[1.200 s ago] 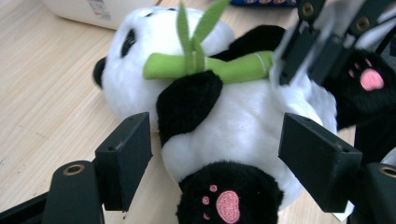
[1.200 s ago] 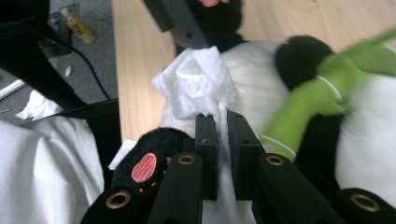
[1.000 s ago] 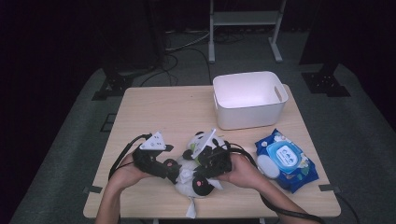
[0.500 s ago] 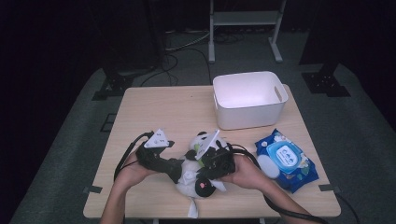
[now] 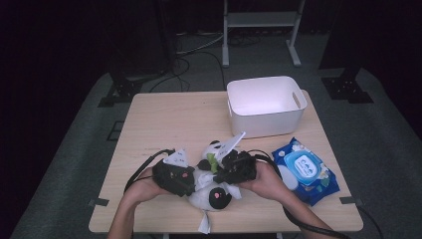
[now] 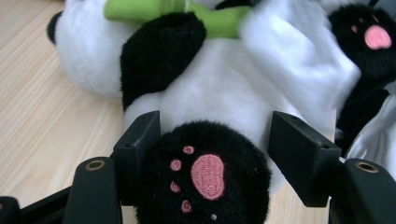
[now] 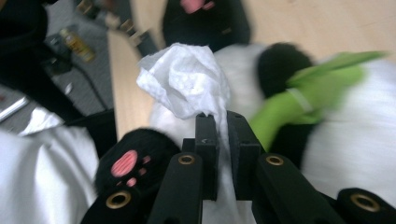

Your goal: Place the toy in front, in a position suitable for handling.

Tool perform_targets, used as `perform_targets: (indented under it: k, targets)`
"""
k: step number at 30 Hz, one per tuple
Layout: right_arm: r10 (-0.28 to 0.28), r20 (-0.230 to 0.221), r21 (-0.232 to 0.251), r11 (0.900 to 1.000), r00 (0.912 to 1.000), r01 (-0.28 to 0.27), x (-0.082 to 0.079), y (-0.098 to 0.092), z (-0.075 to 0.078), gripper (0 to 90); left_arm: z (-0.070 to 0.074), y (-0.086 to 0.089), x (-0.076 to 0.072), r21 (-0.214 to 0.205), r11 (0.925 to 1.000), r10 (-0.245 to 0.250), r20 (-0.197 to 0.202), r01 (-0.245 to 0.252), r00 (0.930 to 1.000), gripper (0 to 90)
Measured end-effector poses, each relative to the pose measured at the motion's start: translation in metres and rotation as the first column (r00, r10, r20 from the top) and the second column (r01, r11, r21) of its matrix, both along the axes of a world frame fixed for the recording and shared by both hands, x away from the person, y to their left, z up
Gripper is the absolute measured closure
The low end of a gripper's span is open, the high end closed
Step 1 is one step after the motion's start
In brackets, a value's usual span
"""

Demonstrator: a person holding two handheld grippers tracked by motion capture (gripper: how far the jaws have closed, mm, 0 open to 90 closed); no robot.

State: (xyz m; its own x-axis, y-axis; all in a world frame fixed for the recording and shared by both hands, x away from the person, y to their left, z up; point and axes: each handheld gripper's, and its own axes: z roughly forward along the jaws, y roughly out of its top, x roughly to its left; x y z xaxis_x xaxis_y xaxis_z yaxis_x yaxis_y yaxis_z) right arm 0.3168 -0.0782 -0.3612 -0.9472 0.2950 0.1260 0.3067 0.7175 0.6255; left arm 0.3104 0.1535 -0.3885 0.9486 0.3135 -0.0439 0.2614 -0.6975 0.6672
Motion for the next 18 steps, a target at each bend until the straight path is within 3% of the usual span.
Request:
perform_targets:
  k: [7,15,18]
  targets:
    - [-0.02,0.033,-0.037,0.9991,0.9993,0.021,0.003,0.004,0.001,84.3,-0.001,-0.009,-0.007,0.059,0.9971,-0.049,-0.004,0.049,0.9988,31.5]
    - [-0.004,-0.003,-0.045,0.999,1.0,0.004,0.004,-0.001,-0.003,84.0,0.003,-0.022,-0.015,0.08,0.9929,-0.089,0.015,0.087,0.9959,30.7]
    - [-0.022,-0.009,-0.02,0.9996,0.9997,0.022,0.005,-0.007,0.0,83.8,0.004,-0.023,-0.015,0.087,0.9923,-0.09,0.014,0.089,0.9958,30.8]
